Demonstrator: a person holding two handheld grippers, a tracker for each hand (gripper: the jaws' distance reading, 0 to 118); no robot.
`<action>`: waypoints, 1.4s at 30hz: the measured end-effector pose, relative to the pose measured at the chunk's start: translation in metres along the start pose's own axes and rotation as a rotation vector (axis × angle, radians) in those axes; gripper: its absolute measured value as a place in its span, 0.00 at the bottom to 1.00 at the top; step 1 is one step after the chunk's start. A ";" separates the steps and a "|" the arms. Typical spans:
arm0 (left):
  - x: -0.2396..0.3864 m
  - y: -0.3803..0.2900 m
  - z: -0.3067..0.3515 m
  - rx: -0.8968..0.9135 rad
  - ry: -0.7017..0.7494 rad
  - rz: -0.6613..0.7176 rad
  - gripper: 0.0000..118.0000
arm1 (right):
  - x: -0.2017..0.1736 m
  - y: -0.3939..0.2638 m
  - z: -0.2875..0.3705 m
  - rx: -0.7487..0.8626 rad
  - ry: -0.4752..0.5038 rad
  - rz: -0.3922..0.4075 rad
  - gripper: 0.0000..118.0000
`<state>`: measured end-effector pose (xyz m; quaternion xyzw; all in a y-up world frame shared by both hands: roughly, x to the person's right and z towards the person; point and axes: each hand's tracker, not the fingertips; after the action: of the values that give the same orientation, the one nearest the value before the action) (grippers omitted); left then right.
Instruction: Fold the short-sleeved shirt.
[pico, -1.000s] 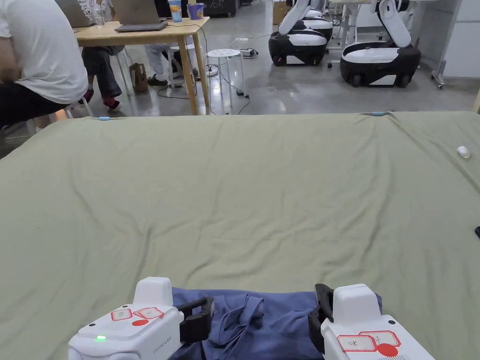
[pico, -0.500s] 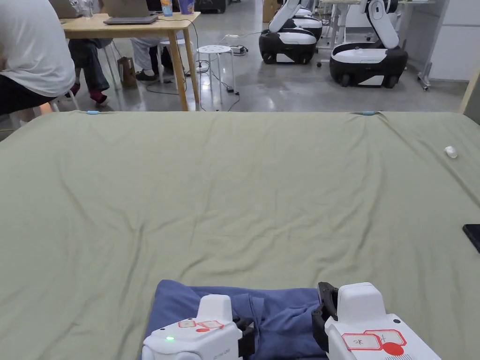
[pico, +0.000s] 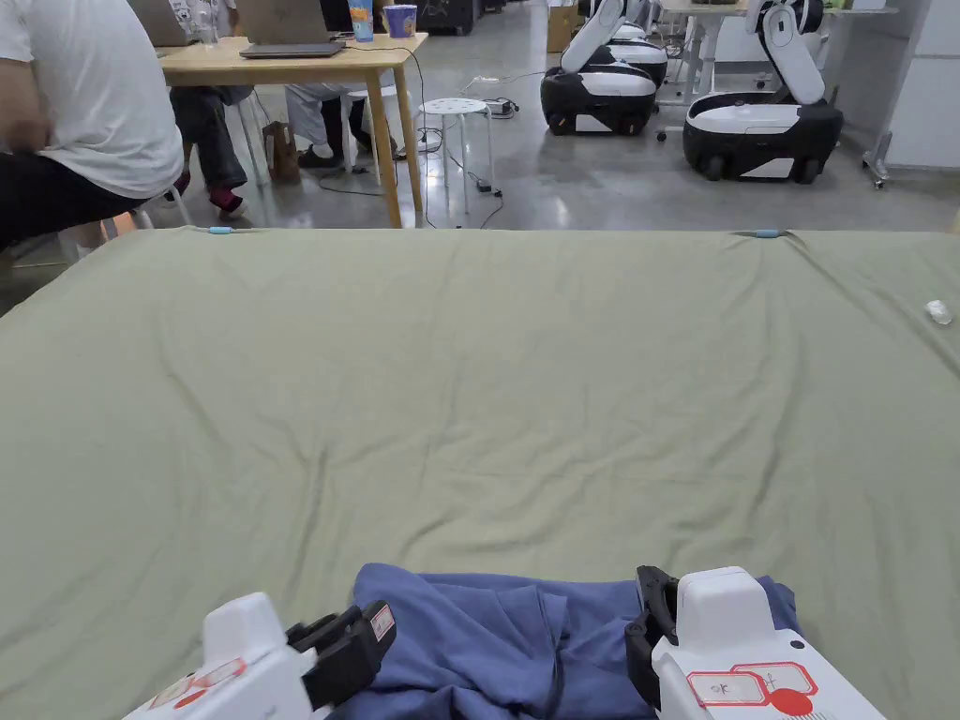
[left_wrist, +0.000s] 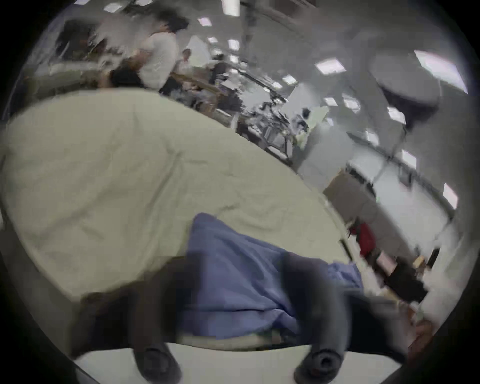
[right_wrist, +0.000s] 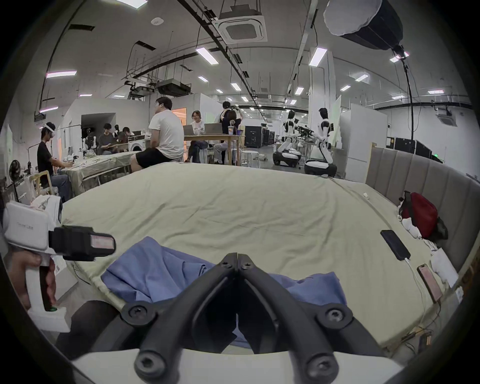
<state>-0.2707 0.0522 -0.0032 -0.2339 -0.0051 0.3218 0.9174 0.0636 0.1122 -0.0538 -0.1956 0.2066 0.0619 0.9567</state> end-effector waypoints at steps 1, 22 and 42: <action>-0.015 -0.001 0.001 -0.003 -0.008 0.073 0.91 | -0.002 -0.001 0.000 -0.004 0.001 0.008 0.00; -0.043 -0.008 -0.049 0.019 -0.084 0.438 0.12 | 0.009 -0.002 0.004 -0.019 -0.033 0.011 0.00; 0.178 -0.052 -0.068 0.078 0.152 -0.890 0.11 | 0.034 -0.019 0.012 -0.035 -0.051 -0.021 0.00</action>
<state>-0.0877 0.0932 -0.0663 -0.1970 -0.0258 -0.1220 0.9725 0.1030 0.1008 -0.0514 -0.2130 0.1788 0.0606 0.9586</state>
